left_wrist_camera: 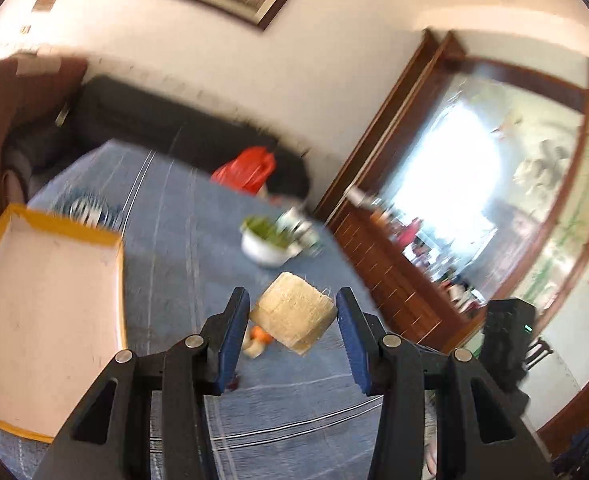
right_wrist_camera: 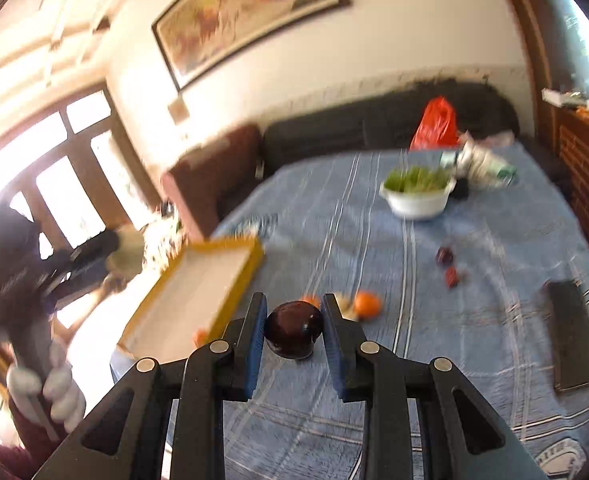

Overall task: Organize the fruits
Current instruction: 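Carry both items over the tray and open both tools to drop them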

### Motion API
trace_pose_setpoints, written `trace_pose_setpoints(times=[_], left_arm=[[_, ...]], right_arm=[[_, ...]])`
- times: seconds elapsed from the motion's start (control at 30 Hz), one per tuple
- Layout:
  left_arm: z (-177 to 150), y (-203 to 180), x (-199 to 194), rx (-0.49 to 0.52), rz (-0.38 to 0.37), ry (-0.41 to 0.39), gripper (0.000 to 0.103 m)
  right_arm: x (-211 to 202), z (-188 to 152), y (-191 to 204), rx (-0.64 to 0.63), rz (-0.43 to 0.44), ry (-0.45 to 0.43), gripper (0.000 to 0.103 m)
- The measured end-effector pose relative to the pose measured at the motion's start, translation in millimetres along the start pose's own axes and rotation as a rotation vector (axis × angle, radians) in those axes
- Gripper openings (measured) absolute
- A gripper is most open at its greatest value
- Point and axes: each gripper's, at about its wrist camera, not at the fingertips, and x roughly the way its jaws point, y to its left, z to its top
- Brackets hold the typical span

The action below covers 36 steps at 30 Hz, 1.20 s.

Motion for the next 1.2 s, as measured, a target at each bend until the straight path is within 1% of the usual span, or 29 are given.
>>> trace_pose_setpoints(times=[0.07, 0.17, 0.3, 0.4, 0.47, 0.53, 0.63, 0.7, 0.73, 0.8, 0.87, 0.93, 0.97, 1.03, 1.13, 1.2], left_arm=[[6, -14, -29, 0.022, -0.048, -0.05, 0.044], [20, -25, -65, 0.032, -0.115, -0.095, 0.044], [36, -37, -112, 0.059, -0.154, -0.148, 0.044], [55, -42, -147, 0.078, -0.15, -0.191, 0.044], [72, -44, -170, 0.083, -0.122, -0.222, 0.044], [88, -44, -194, 0.083, -0.083, -0.252, 0.044], [119, -48, -230, 0.108, 0.034, -0.328, 0.044], [142, -47, -249, 0.125, 0.136, -0.368, 0.044], [151, -46, -255, 0.127, 0.174, -0.379, 0.044], [167, -40, -263, 0.141, 0.281, -0.4, 0.044], [174, -29, -263, 0.148, 0.39, -0.407, 0.044], [172, -11, -251, 0.145, 0.443, -0.385, 0.045], [168, 0, -240, 0.143, 0.472, -0.36, 0.045], [155, 22, -217, 0.132, 0.512, -0.303, 0.045], [123, 62, -164, 0.126, 0.57, -0.205, 0.045], [95, 99, -122, 0.075, 0.566, -0.123, 0.045]], right_arm=[[-25, 11, 4, 0.018, 0.009, -0.059, 0.03], [-58, 23, 11, 0.037, 0.018, -0.129, 0.03], [-119, 45, 25, 0.039, 0.048, -0.243, 0.03], [-163, 68, 36, 0.034, 0.09, -0.327, 0.03], [-189, 86, 46, 0.016, 0.106, -0.374, 0.03], [-211, 112, 62, -0.01, 0.13, -0.41, 0.03], [-232, 156, 90, -0.045, 0.162, -0.429, 0.031], [-239, 185, 114, -0.088, 0.156, -0.429, 0.031], [-239, 197, 127, -0.111, 0.154, -0.422, 0.031], [-224, 217, 153, -0.151, 0.16, -0.387, 0.031], [-200, 222, 170, -0.177, 0.168, -0.342, 0.031], [-157, 215, 185, -0.198, 0.203, -0.266, 0.031], [-135, 207, 189, -0.199, 0.223, -0.23, 0.031], [-76, 181, 195, -0.194, 0.27, -0.123, 0.031], [26, 125, 198, -0.178, 0.308, 0.061, 0.031], [98, 78, 197, -0.158, 0.312, 0.194, 0.031]])
